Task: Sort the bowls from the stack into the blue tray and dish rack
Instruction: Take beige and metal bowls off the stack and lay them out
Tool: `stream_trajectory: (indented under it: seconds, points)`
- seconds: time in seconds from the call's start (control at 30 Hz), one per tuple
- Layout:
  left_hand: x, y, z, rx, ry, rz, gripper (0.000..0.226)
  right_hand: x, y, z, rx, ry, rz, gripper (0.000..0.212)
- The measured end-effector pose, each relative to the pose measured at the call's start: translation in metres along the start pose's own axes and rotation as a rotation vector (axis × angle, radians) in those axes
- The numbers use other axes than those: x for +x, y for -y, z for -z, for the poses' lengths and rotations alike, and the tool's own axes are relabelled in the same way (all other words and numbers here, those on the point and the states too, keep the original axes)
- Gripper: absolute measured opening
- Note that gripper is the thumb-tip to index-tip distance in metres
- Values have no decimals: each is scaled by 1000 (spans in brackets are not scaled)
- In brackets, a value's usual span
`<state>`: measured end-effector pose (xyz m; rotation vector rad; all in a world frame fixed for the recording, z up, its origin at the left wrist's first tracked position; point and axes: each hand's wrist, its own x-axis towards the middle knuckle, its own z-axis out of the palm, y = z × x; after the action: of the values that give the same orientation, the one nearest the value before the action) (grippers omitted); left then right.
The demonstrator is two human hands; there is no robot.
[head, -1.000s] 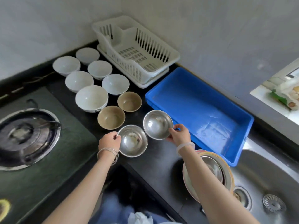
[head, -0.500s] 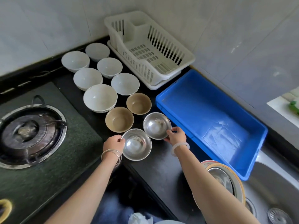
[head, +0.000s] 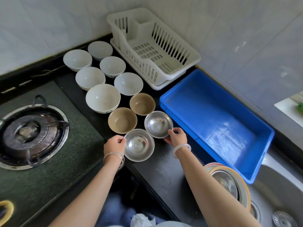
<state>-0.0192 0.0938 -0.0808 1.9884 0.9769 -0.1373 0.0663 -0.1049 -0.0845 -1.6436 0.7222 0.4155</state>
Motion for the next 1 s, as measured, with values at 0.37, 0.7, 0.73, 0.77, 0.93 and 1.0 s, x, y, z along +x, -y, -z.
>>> stream_trajectory:
  seconds: [0.37,0.7,0.73,0.77,0.93,1.0]
  points:
    - [-13,-8,10,19,-19,-69,20,-11,0,10,-55,66,3,22]
    - [-34,-33,10,186,-16,-240,26,-55,5,82,-154,17,206,17]
    - [-38,-39,5,189,-2,-268,25,-61,3,96,-151,-25,231,14]
    - [-42,-46,-2,193,21,-296,24,-68,-1,111,-150,-75,252,13]
    - [-82,-77,-56,195,263,-424,24,-97,-42,187,-412,-446,257,6]
    - [-102,-85,-81,231,366,-500,23,-107,-64,211,-486,-586,217,7]
